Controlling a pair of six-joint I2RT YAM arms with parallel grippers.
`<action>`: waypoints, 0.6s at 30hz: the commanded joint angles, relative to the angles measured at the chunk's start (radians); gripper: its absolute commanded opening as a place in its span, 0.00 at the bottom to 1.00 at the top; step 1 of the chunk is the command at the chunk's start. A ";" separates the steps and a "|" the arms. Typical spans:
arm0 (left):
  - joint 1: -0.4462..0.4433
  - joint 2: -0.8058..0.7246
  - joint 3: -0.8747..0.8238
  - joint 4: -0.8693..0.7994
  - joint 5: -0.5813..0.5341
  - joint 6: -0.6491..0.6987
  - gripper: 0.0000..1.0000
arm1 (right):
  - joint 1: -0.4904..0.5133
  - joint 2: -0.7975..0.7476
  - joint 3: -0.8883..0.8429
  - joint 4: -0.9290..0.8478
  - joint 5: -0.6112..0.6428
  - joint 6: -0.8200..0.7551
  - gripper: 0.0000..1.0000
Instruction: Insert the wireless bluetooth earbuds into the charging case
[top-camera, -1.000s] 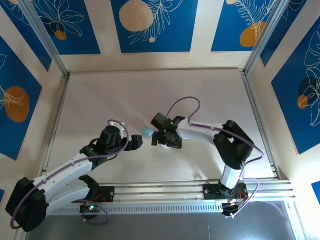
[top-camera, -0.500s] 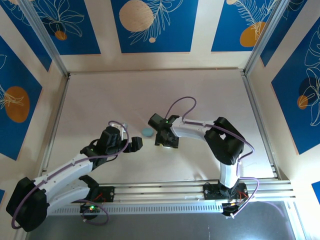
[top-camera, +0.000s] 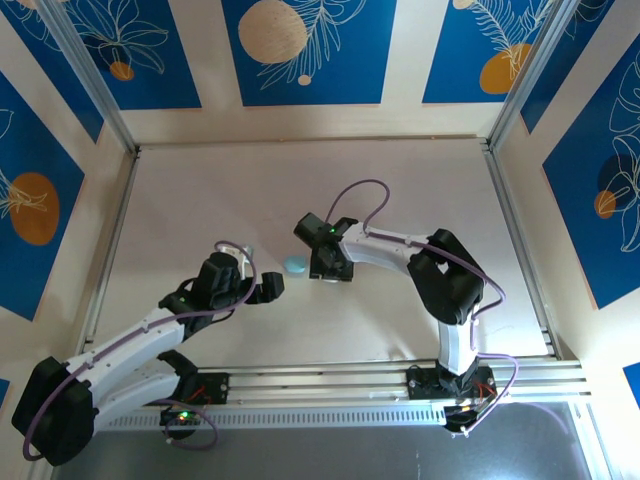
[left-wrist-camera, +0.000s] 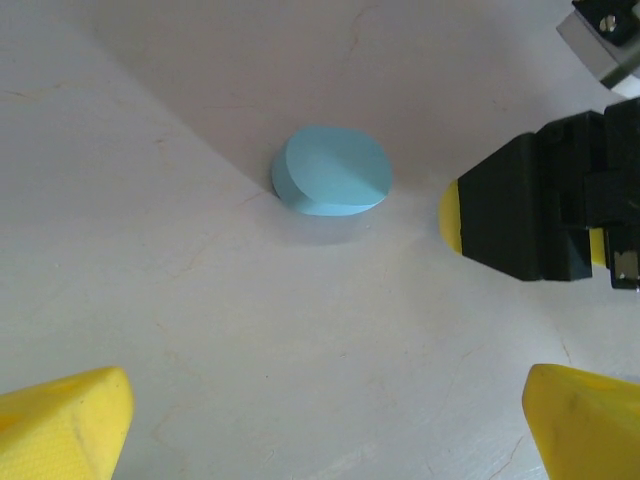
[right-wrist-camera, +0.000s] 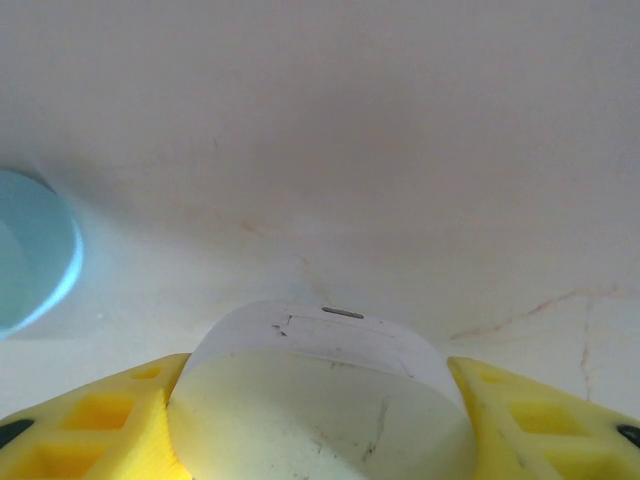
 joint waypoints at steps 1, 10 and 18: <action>0.017 -0.011 0.004 -0.001 -0.004 0.025 1.00 | -0.017 0.037 0.043 -0.015 0.000 -0.058 0.50; 0.027 0.000 0.015 0.002 -0.020 0.030 1.00 | -0.040 0.104 0.092 -0.003 -0.043 -0.118 0.54; 0.036 0.017 0.081 -0.036 -0.069 0.064 1.00 | -0.051 0.054 0.056 0.026 -0.081 -0.151 0.70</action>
